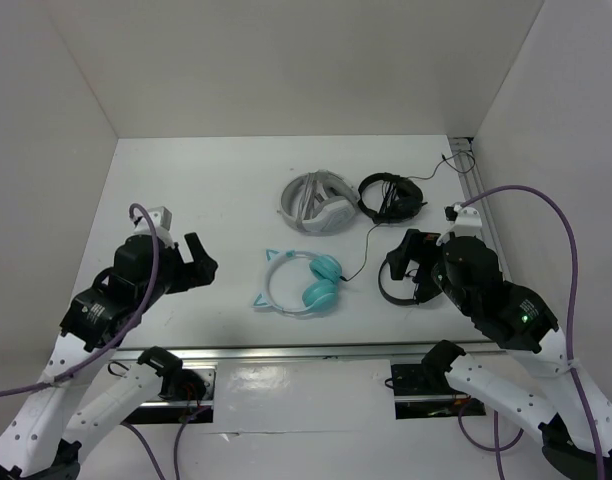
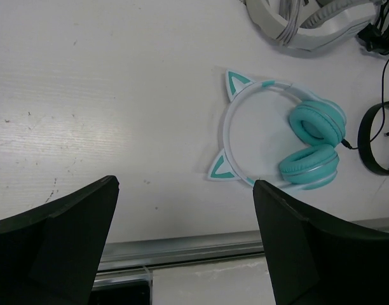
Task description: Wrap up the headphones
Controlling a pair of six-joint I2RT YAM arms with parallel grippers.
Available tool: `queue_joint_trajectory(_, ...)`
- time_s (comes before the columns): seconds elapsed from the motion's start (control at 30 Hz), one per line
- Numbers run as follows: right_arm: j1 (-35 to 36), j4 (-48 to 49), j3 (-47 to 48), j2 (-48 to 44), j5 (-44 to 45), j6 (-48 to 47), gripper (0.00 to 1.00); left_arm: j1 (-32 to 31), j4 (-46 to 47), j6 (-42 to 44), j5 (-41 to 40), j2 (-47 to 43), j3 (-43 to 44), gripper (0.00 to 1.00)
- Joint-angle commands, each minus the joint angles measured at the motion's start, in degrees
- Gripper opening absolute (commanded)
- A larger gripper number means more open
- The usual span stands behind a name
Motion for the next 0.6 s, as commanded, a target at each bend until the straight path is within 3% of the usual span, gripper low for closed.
queue_joint_trajectory(0.0, -0.2, 0.2, 1.1, -0.5, -0.4, -0.6, 1.0, 0.0, 3.7, 2.2, 3.2, -1.0, -0.7, 1.0)
queue_joint_trajectory(0.3, -0.2, 1.9, 0.0, -2.8, -2.7, -2.2, 1.0, 0.0, 7.0, 6.2, 10.4, 0.4, -1.9, 1.0)
queue_joint_trajectory(0.57, -0.2, 3.0, -1.1, -2.8, -5.5, -3.3, 1.0, 0.0, 9.5, 5.0, 17.6, 11.8, -2.6, 1.0)
